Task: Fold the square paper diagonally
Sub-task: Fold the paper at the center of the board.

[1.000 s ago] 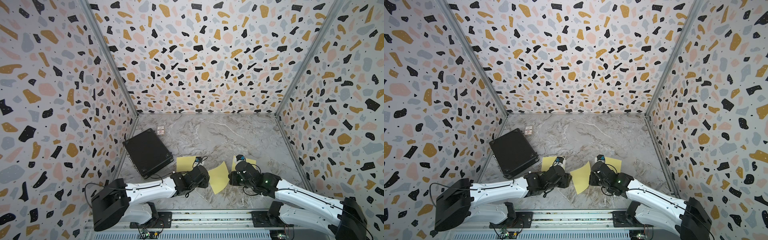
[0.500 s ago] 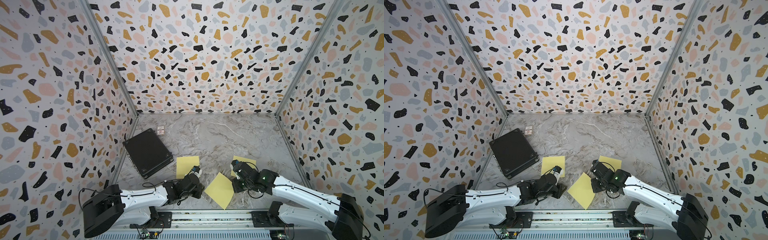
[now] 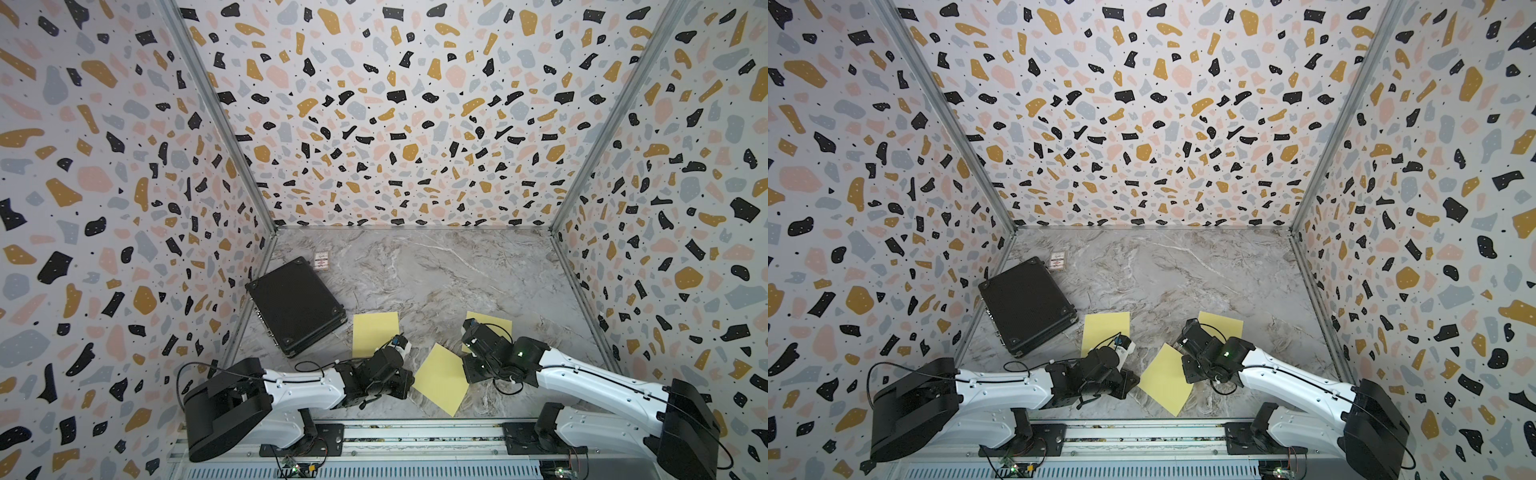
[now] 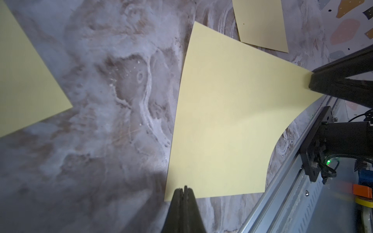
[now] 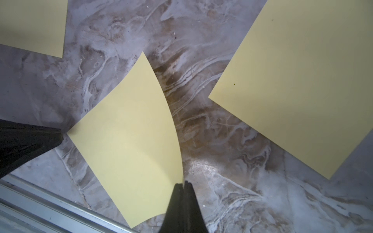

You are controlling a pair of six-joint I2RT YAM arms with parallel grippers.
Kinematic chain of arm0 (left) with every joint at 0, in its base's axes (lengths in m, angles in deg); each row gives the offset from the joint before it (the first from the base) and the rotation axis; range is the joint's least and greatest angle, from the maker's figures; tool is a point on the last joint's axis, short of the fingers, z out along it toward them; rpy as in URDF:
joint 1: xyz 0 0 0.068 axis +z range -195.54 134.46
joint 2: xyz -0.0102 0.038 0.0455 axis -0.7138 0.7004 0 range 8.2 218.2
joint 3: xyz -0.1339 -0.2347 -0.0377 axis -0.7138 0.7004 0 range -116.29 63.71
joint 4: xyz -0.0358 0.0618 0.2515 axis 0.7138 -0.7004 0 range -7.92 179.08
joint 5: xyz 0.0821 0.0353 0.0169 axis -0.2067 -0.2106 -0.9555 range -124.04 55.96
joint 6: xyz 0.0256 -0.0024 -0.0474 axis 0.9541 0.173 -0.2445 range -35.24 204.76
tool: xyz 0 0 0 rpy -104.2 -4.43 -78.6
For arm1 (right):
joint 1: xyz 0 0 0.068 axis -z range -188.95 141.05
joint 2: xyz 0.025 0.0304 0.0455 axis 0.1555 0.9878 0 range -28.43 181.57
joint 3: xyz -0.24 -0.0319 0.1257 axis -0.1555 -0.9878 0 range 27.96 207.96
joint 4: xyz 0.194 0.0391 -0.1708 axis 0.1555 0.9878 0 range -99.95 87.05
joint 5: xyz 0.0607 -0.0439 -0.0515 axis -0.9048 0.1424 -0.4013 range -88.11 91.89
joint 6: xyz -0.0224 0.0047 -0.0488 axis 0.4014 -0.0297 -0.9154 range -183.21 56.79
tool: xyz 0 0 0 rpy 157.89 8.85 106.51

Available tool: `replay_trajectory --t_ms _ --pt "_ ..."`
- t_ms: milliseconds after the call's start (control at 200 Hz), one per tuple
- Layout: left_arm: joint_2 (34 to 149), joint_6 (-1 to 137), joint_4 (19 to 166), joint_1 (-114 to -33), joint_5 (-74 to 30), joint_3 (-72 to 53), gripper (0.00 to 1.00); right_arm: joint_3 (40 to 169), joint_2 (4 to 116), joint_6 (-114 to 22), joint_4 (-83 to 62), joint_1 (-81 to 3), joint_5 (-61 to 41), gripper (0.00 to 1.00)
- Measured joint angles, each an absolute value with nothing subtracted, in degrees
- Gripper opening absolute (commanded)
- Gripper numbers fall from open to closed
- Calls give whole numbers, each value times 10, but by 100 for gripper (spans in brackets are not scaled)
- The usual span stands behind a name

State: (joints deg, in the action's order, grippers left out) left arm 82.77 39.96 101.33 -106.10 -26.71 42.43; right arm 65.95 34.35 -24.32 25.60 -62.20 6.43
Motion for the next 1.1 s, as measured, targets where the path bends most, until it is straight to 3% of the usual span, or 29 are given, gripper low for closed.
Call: replay_trajectory --t_ms 1101 --pt "855 389 1023 -1061 -277 425 0 650 342 -220 225 -622 50 0"
